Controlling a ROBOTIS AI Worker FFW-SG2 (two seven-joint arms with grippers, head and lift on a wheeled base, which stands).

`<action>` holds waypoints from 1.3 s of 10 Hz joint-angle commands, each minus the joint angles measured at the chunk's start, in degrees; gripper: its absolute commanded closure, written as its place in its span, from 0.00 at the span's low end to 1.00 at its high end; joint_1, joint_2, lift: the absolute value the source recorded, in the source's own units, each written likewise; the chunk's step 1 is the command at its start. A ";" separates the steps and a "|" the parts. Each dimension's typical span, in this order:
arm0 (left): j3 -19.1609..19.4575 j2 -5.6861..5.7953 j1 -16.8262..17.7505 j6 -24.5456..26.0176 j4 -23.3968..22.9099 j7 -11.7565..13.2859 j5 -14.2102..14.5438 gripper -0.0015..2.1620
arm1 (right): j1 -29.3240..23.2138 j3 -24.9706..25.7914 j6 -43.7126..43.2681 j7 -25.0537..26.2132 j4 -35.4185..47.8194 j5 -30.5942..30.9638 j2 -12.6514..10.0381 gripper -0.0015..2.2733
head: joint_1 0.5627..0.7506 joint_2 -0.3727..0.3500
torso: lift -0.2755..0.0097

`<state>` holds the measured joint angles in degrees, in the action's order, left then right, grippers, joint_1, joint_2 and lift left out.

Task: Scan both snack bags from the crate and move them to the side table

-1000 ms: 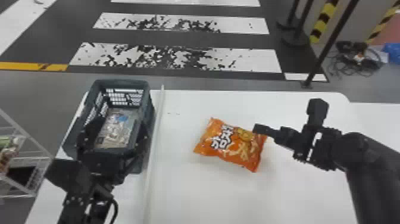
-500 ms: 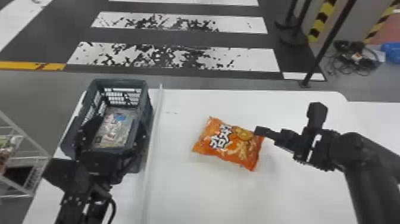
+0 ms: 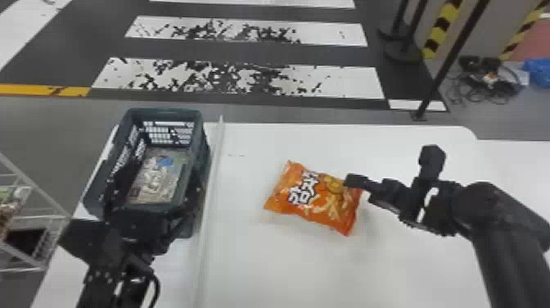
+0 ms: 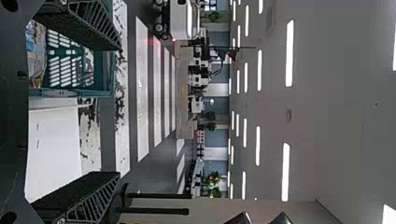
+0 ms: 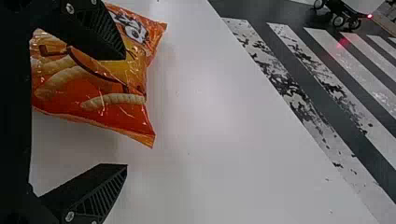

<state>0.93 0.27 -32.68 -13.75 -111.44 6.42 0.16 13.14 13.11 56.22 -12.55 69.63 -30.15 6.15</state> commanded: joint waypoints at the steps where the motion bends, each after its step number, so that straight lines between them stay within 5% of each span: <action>1: 0.04 -0.01 -0.01 0.00 0.09 0.00 0.02 0.02 | 0.66 0.07 0.34 -0.54 -1.42 -1.32 0.18 0.04 | 0.70 0.50 | 0.86; 3: 0.04 -0.01 -0.01 -0.35 0.18 0.00 0.02 0.02 | 1.89 -0.10 0.34 -1.16 -3.89 -0.79 0.18 0.15 | 0.70 0.52 | 0.86; 6: 0.04 -0.01 -0.10 -1.93 0.97 0.00 0.02 0.02 | 3.38 -1.07 1.58 -1.78 -6.26 1.23 1.06 0.87 | 0.70 0.52 | 0.86; 7: 0.04 -0.01 -0.10 -2.11 1.14 0.00 0.02 0.02 | 3.38 -1.86 1.58 -3.71 -6.17 3.16 1.32 0.99 | 0.70 0.52 | 0.86; 10: 0.13 -0.01 -0.10 -2.11 1.32 -0.09 0.11 0.02 | 2.24 0.69 3.16 -5.03 -3.36 0.44 1.32 0.99 | 0.70 0.52 | 0.86; 13: 0.30 -0.10 -0.27 -2.29 1.23 -0.44 0.11 0.02 | -3.39 -0.89 0.87 4.03 11.94 2.99 1.15 0.99 | 0.70 0.49 | 0.86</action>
<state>1.23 0.23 -32.93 -16.05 -110.13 5.99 0.26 10.56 12.59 57.67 -8.07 79.36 -27.66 7.32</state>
